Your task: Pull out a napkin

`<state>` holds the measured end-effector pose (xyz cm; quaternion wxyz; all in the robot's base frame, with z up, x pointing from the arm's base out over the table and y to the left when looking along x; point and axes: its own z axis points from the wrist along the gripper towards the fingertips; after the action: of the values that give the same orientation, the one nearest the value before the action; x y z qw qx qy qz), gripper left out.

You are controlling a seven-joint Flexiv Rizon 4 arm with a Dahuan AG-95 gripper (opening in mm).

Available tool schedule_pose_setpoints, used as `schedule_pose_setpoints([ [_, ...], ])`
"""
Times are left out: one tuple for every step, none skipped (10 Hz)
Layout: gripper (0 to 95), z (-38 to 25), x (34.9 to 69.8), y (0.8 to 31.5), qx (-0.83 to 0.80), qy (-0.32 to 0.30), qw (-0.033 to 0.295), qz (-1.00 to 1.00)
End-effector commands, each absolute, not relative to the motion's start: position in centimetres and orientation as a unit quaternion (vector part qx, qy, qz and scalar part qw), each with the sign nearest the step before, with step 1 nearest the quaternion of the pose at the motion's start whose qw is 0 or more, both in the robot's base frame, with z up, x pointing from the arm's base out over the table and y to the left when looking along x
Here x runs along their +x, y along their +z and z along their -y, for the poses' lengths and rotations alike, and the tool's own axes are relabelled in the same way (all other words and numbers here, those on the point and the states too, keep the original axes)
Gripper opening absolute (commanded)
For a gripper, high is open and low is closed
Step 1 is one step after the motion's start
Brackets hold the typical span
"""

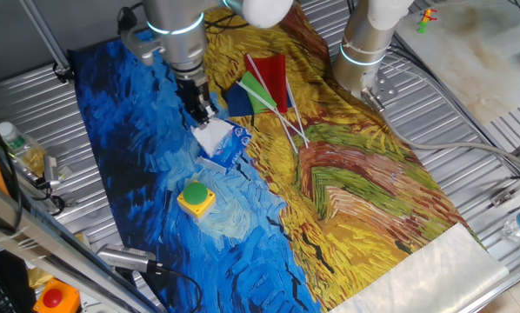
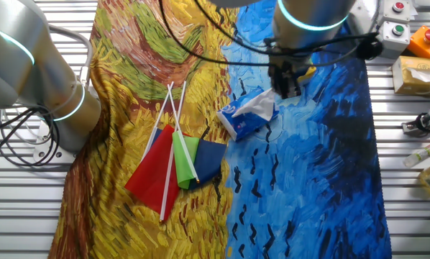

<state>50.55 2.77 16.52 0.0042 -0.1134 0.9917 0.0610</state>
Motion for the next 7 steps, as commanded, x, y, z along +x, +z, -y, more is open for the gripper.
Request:
schedule_pose_setpoints([
  [0.0,-2.9,50.7,16.7,-0.111,0.059,0.001,-0.992],
  [0.0,-3.0,50.8,16.9,-0.109,0.056,-0.001,-0.992],
  [0.0,-3.1,50.8,17.1,-0.108,0.053,-0.002,-0.993],
  [0.0,-3.2,50.9,17.6,-0.107,0.047,-0.004,-0.993],
  [0.0,-3.2,51.1,18.2,-0.106,0.045,-0.008,-0.993],
  [0.0,-3.1,51.4,19.0,-0.105,0.043,-0.011,-0.993],
  [0.0,-3.2,51.6,19.8,-0.103,0.041,-0.017,-0.994],
])
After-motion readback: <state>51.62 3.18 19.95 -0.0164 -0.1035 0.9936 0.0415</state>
